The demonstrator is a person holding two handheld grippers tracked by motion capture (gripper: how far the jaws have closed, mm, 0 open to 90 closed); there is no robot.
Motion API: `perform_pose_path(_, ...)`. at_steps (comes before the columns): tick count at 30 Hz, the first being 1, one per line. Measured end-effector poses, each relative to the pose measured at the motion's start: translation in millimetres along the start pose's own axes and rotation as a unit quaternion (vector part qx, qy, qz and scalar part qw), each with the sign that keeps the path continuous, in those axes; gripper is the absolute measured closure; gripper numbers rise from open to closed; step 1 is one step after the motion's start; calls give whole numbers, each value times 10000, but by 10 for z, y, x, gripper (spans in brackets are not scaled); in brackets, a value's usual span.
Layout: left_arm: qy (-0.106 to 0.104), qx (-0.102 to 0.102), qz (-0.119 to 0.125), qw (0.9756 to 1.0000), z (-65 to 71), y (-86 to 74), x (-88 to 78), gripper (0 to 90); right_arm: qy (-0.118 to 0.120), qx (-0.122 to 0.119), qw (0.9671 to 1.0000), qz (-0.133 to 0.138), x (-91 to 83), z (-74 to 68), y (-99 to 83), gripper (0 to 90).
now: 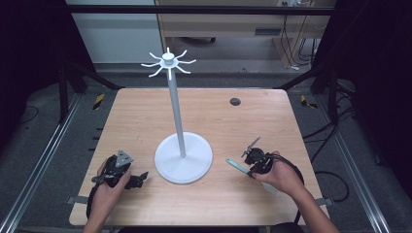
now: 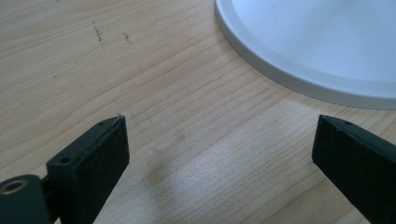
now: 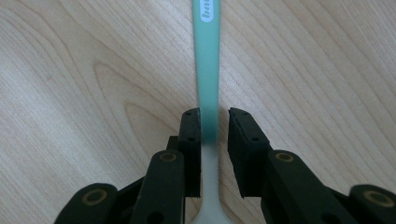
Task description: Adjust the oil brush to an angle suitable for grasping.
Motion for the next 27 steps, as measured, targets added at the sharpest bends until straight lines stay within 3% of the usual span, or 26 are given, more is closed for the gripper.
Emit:
perform_pose_path(17,-7,-2,4,10000,2,-3,1,38,65,-76,9997,-202,47,-22,-3,810)
perform_pose_path(27,-11,20,-22,10000,8,-5,3,38,61,-85,9998,-191,57,-13,-4,817)
Point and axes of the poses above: each handheld gripper's, and its own axes: x roughly forward along the jaws, y roughly out of its top, z roughly to its right, the point moved 8 cm from there along x, roughly forward along the jaws, and after that the axes turned 1 degree about -y, right-handed, at the moved point
